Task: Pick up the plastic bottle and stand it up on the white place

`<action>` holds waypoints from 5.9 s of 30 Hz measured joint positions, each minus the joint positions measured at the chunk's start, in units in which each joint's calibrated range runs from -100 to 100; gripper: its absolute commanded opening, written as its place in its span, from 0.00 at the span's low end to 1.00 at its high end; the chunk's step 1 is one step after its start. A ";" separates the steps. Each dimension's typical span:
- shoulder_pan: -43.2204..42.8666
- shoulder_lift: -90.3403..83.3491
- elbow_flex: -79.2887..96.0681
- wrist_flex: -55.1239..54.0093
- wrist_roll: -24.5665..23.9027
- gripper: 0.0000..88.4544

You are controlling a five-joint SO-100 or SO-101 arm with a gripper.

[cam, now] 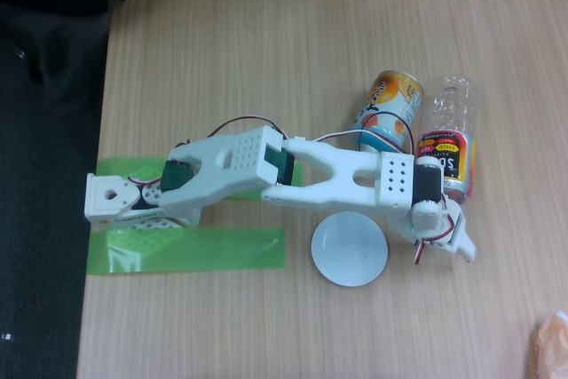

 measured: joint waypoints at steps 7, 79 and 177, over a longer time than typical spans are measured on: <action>0.15 0.00 0.00 1.78 0.00 0.37; -0.75 0.00 -0.72 2.04 0.00 0.37; -3.14 -13.55 -19.61 18.35 -0.32 0.13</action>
